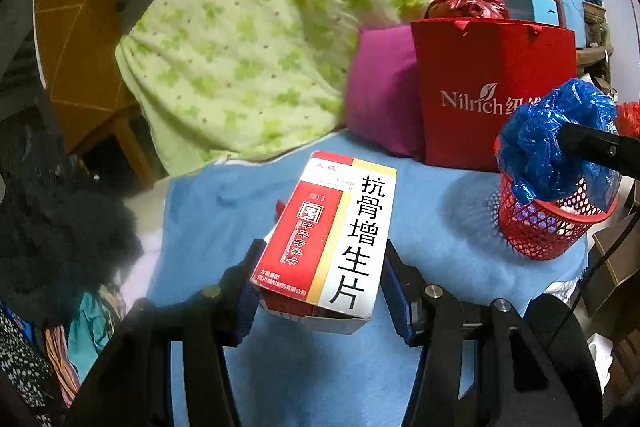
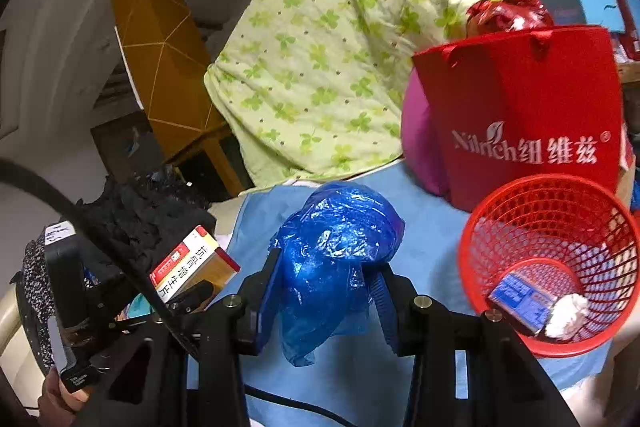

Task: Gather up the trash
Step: 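Carry the blue bag and medicine box over the red basket and release both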

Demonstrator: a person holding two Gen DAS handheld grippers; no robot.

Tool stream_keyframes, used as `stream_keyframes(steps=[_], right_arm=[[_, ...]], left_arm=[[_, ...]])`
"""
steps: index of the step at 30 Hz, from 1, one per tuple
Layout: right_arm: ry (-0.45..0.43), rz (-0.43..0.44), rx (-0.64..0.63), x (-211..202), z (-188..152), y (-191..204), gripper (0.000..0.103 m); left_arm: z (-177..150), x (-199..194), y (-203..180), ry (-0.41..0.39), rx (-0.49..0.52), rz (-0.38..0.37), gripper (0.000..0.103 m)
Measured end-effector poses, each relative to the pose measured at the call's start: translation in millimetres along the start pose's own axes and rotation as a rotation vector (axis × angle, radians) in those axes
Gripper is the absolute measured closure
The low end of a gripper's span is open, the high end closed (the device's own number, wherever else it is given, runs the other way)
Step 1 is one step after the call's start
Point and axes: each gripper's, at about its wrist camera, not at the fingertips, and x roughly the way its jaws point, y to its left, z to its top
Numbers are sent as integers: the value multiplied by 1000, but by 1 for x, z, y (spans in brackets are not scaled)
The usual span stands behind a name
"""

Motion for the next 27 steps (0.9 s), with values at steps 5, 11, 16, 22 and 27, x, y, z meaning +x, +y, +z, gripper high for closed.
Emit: stream_keyframes(steps=[5, 11, 16, 22, 27], right_arm=[[-29, -18, 5, -12, 3, -8, 58], [-63, -41, 27, -27, 6, -24, 57], [-90, -66, 59, -40, 7, -40, 57], [-108, -101, 97, -51, 6, -62, 57], [-124, -126, 135, -59, 7, -82, 57]], left_arm=[[10, -2, -14, -10, 26, -4, 46], [20, -3, -31, -17, 55, -16, 46], [30, -3, -46, -27, 78, -26, 46], [40, -3, -70, -39, 120, -40, 46], [48, -1, -88, -43, 152, -53, 46]])
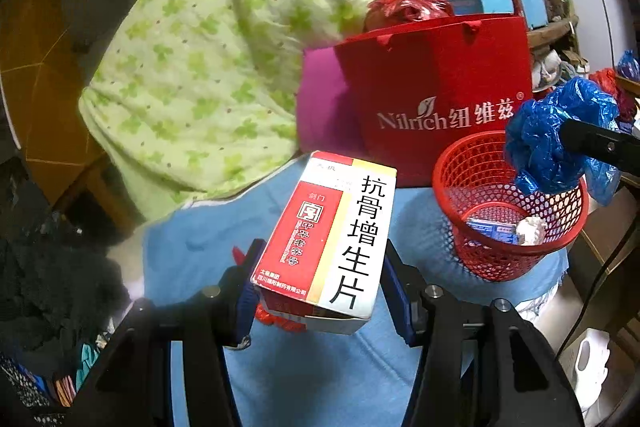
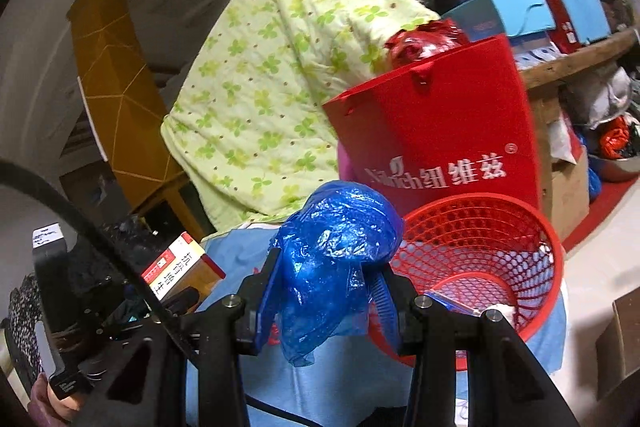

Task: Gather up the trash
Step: 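Carry the blue bag and medicine box over the red basket and release both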

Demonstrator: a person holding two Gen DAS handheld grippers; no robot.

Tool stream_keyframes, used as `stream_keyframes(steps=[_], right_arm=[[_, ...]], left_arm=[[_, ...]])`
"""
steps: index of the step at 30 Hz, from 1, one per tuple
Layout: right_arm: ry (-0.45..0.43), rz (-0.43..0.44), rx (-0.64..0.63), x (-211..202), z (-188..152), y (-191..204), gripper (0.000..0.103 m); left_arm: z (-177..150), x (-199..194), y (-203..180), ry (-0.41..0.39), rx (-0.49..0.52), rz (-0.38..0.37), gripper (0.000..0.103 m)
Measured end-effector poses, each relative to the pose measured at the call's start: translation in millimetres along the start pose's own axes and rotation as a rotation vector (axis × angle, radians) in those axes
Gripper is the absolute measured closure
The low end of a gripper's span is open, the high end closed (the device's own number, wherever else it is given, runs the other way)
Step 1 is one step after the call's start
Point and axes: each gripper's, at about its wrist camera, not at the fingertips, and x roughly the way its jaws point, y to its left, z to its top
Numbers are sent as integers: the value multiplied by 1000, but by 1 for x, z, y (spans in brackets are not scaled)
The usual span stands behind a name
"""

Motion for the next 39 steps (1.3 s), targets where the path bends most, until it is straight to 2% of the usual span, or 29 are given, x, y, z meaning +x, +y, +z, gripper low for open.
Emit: stream_keyframes(steps=[11, 20, 39], right_arm=[[-31, -74, 86, -10, 4, -46, 57], [-39, -91, 139, -11, 6, -74, 55], [-8, -121, 237, 7, 1, -114, 55]], left_arm=[[24, 10, -49, -21, 95, -28, 46], [39, 20, -82, -30, 156, -51, 46], [58, 48, -121, -24, 209, -81, 46]])
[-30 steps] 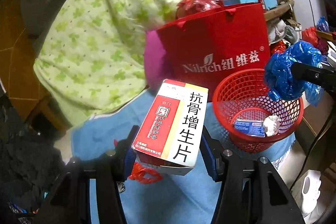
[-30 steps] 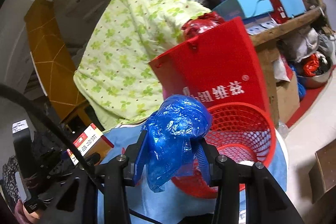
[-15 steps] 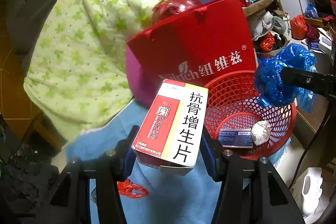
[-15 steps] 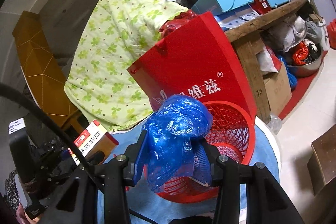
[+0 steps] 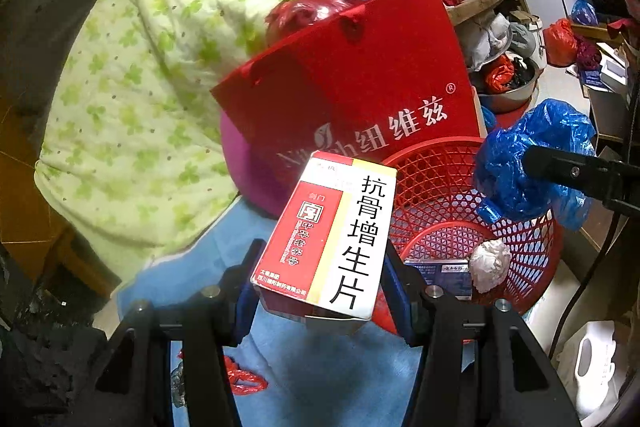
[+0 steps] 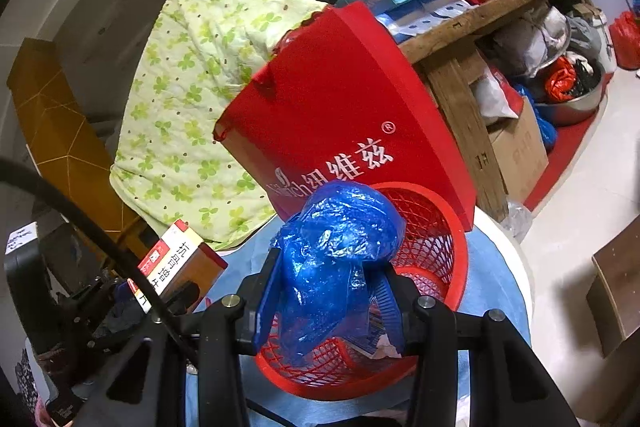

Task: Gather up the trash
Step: 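Carry the blue bag and medicine box over the red basket and release both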

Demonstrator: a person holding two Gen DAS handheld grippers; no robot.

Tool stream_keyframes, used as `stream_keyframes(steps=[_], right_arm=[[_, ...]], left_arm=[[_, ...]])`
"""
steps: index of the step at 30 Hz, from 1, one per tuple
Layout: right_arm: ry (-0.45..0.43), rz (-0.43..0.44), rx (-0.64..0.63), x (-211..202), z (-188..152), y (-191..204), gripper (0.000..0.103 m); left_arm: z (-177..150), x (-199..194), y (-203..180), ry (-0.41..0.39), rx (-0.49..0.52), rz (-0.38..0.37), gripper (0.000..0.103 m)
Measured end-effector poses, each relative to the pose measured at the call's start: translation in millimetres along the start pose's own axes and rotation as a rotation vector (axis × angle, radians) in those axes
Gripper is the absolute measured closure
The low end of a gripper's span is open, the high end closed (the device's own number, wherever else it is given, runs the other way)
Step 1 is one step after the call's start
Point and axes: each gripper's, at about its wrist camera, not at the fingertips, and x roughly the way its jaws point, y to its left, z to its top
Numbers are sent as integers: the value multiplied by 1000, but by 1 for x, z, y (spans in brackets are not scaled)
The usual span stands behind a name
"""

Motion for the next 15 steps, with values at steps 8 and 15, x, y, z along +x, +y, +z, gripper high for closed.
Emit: stream_keyframes(steps=[8, 15], right_arm=[[8, 0, 45, 3, 0, -13, 53], [7, 10, 75, 3, 1, -19, 46]], left_arm=[[4, 11, -10, 10, 14, -5, 45], [6, 17, -15, 14, 23, -8, 44]])
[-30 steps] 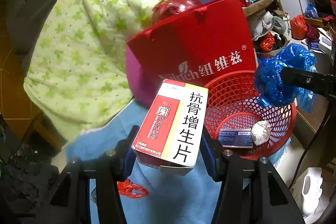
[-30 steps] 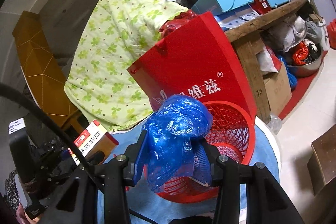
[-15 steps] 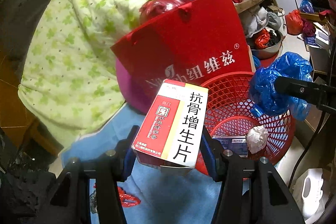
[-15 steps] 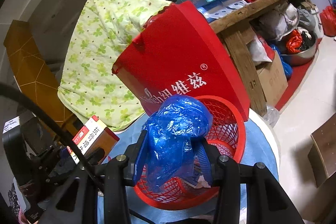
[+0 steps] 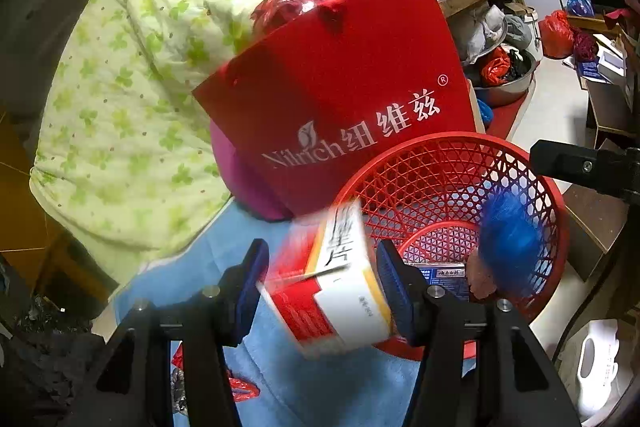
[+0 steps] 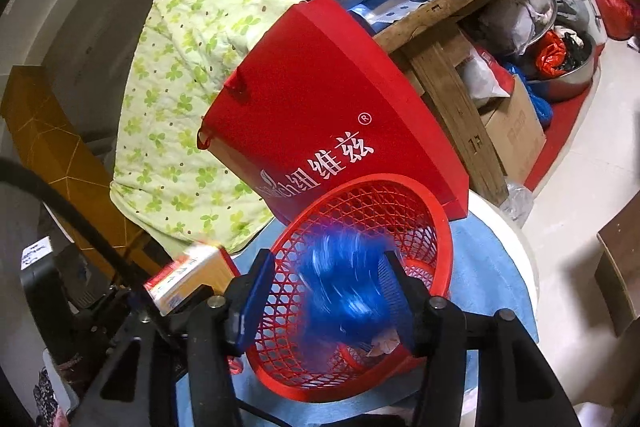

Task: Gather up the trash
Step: 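Carry the blue bag and medicine box over the red basket and release both, then move both tools back toward the remaining black and red bags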

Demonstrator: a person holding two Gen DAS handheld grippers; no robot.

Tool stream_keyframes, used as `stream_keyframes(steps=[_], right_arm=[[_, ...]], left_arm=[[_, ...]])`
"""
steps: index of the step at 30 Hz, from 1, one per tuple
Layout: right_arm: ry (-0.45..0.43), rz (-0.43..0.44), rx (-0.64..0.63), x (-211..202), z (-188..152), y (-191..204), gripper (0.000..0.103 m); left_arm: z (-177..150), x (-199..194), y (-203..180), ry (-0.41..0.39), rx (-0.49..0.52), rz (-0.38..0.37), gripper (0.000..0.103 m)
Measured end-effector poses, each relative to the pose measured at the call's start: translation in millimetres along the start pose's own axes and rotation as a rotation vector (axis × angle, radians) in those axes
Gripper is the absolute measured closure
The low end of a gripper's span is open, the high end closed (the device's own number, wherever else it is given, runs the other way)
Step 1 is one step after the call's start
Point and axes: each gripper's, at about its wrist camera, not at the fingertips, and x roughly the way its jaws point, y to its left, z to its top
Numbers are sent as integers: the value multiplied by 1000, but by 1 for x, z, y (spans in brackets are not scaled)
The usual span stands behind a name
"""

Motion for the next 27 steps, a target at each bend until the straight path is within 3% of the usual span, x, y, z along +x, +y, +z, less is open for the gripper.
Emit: stream_keyframes(steps=[4, 12, 17, 21, 27], right_arm=[[-17, -2, 2, -4, -1, 0, 46], [-22, 12, -57, -4, 1, 22, 46], [-26, 49, -146, -7, 1, 62, 46], [-17, 80, -215, -2, -5, 96, 46], [81, 125, -299, 24, -41, 141, 46]], left_arm=[[-2, 0, 0, -11, -5, 2, 28], [-24, -2, 25, -3, -105, -54, 27], [-73, -7, 70, 39, -208, -15, 27], [-125, -2, 116, 106, -299, 58, 27], [-226, 12, 187, 280, -475, 180, 27]])
